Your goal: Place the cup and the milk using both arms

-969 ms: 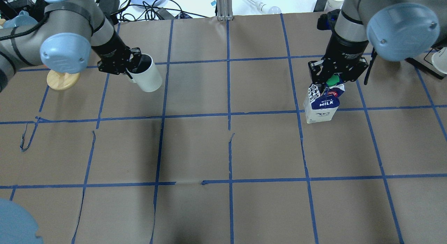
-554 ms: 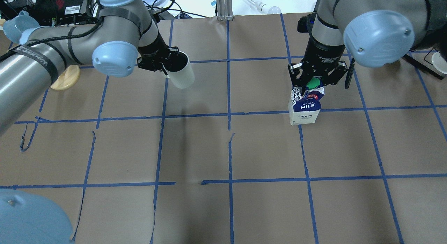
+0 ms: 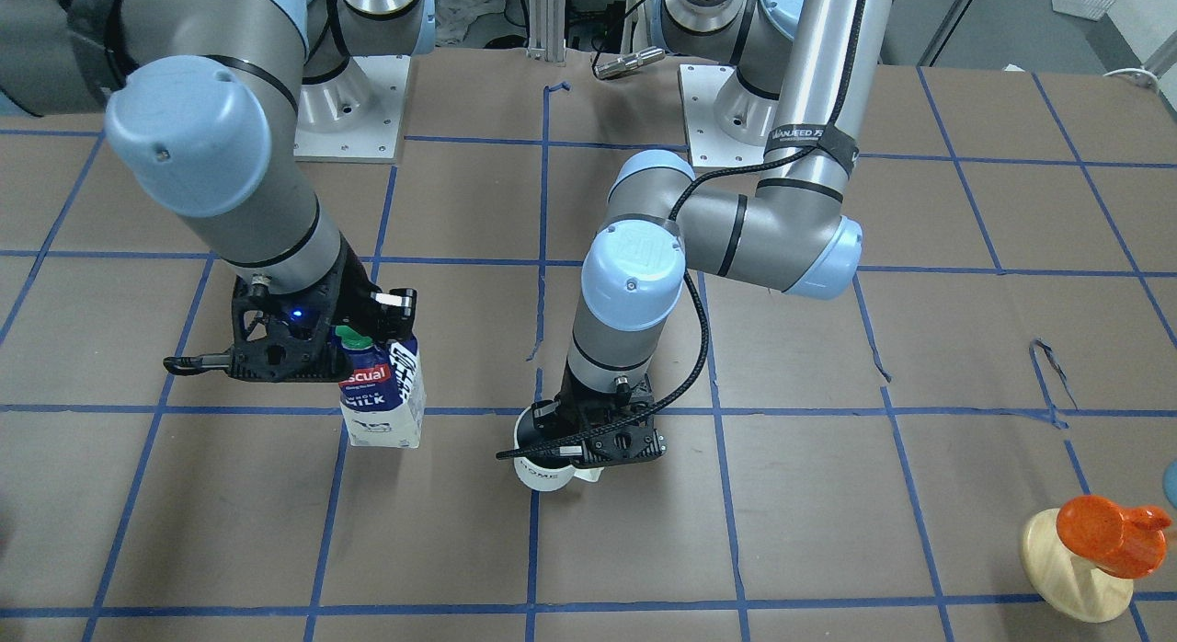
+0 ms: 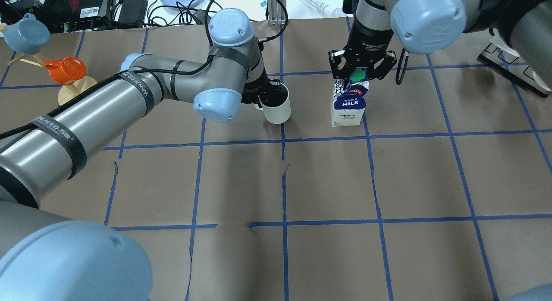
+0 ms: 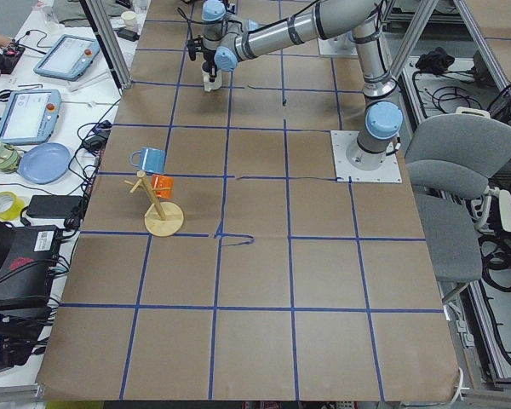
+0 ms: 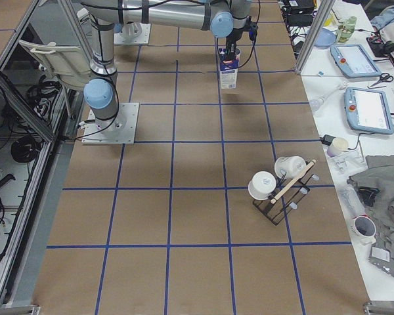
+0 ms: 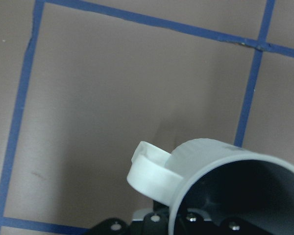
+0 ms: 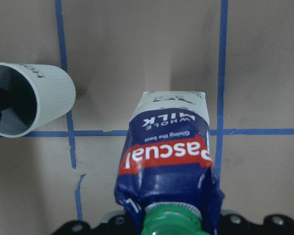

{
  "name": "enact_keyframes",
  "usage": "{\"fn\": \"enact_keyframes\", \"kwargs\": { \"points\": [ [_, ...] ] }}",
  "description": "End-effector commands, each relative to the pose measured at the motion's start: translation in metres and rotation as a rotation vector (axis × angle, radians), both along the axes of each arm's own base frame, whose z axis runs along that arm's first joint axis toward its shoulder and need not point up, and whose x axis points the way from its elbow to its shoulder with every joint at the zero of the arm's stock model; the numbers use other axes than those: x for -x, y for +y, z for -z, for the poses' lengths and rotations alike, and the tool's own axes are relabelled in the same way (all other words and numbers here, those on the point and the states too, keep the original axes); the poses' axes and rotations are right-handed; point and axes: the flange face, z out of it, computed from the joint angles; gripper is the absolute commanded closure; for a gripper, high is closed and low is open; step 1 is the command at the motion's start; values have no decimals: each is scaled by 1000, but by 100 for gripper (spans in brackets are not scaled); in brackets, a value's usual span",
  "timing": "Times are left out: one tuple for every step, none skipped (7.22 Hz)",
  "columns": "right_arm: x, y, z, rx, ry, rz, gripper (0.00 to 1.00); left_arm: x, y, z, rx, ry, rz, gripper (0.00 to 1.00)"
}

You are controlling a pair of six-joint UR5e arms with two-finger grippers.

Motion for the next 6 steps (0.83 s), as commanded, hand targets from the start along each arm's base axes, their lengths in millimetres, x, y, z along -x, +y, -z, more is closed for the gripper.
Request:
{"fn": "enact_keyframes", "kwargs": {
  "points": [
    [-14,-22,5,10,0,12,90,6,4,5,-10,-1,7,94],
    [-15,-31,10,7,-1,11,90,7,5,7,-15,0,7,59],
    [-16,-32,11,7,-1,8,90,7,7,11,-20,-2,9,37],
    [-17,-33,12,6,-2,7,90,7,8,10,-22,-2,7,20],
    [-24,-35,22,-15,-36,9,90,1,5,-11,3,0,-2,4],
    [-29,-34,23,-15,-41,21,90,-12,2,-24,3,-5,-18,0]
  ]
}}
